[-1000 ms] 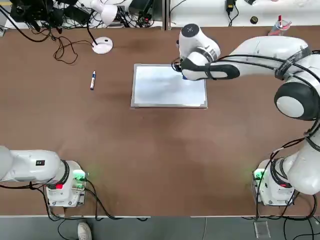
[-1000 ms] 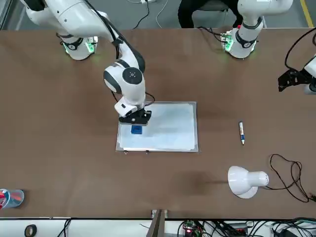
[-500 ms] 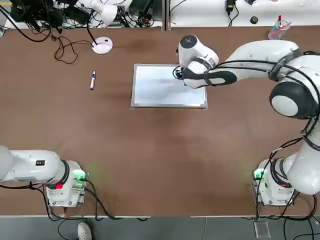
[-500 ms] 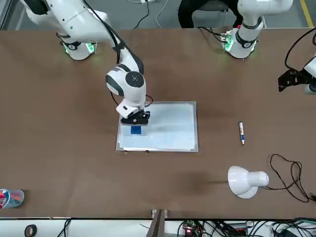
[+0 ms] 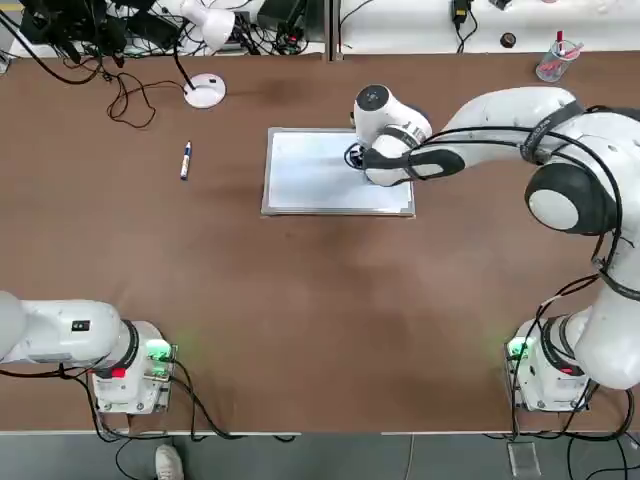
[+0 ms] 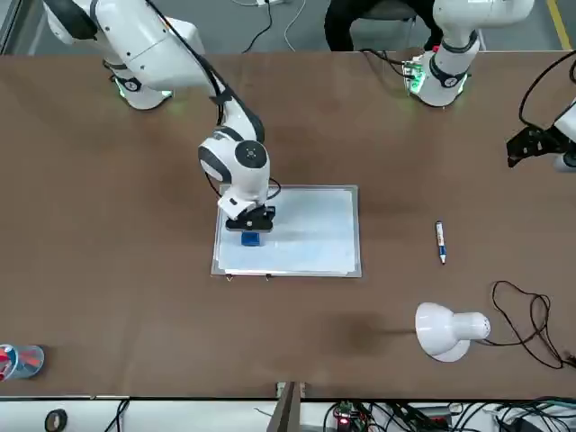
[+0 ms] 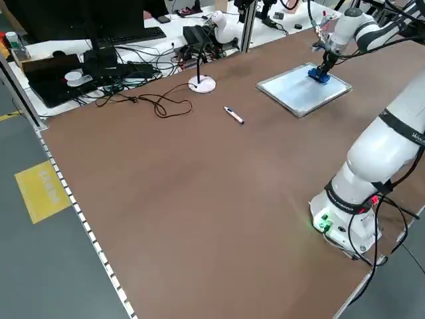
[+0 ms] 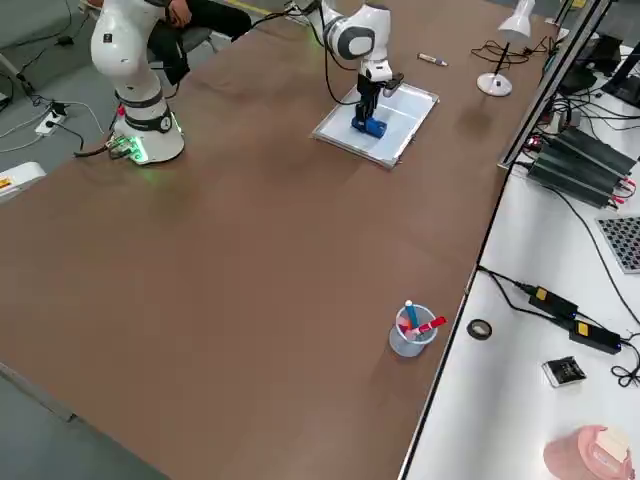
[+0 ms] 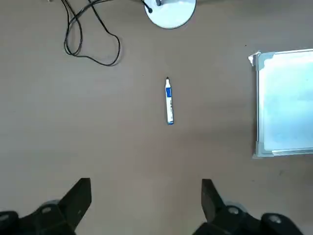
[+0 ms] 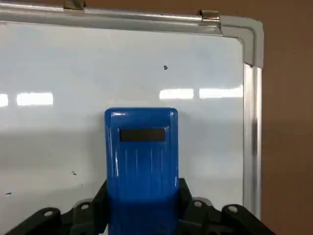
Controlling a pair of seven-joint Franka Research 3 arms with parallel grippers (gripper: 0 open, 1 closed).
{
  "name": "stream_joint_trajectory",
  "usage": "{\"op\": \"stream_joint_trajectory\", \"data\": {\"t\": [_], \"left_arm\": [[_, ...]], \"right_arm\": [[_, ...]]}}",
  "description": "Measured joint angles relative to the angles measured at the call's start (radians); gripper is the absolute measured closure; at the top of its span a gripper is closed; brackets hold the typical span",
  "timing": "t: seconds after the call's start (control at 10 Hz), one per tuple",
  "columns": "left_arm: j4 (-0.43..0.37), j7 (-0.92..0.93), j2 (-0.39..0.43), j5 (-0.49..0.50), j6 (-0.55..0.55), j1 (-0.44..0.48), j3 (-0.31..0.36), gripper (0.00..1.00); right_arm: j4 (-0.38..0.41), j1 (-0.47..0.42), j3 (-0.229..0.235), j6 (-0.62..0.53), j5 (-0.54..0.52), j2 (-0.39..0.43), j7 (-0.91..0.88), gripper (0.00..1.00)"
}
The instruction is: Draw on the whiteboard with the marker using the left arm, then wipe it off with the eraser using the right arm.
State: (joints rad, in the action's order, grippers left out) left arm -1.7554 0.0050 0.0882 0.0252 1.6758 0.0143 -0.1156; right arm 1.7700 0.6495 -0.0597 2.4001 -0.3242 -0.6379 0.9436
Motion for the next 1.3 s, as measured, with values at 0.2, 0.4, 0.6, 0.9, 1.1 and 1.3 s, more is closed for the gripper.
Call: {"op": "stream_joint_trajectory", "data": {"t": [0.2,0.4,0.6,0.9,1.1,1.3], "left_arm": [[0.000,0.000,-0.003,0.000,0.001,0.000,0.000,0.00],[0.000,0.000,-0.004,0.000,0.001,0.000,0.000,0.00],[0.000,0.000,-0.005,0.000,0.002,0.000,0.000,0.00],[0.000,0.000,-0.005,0.000,0.003,0.000,0.000,0.00],[0.000,0.000,-0.005,0.000,0.003,0.000,0.000,0.00],[0.000,0.000,-0.005,0.000,0.004,0.000,0.000,0.00]], "right_arm": [[-0.011,0.004,-0.002,0.006,-0.012,-0.011,0.027,0.44],[-0.039,0.021,-0.003,0.011,-0.016,-0.032,0.065,0.44],[-0.082,0.051,-0.003,0.010,-0.021,-0.060,0.111,0.44],[-0.140,0.095,-0.002,0.003,-0.030,-0.097,0.175,0.44],[-0.172,0.118,0.001,-0.002,-0.031,-0.116,0.209,0.44],[-0.202,0.139,0.002,-0.006,-0.033,-0.134,0.244,0.44]]}}
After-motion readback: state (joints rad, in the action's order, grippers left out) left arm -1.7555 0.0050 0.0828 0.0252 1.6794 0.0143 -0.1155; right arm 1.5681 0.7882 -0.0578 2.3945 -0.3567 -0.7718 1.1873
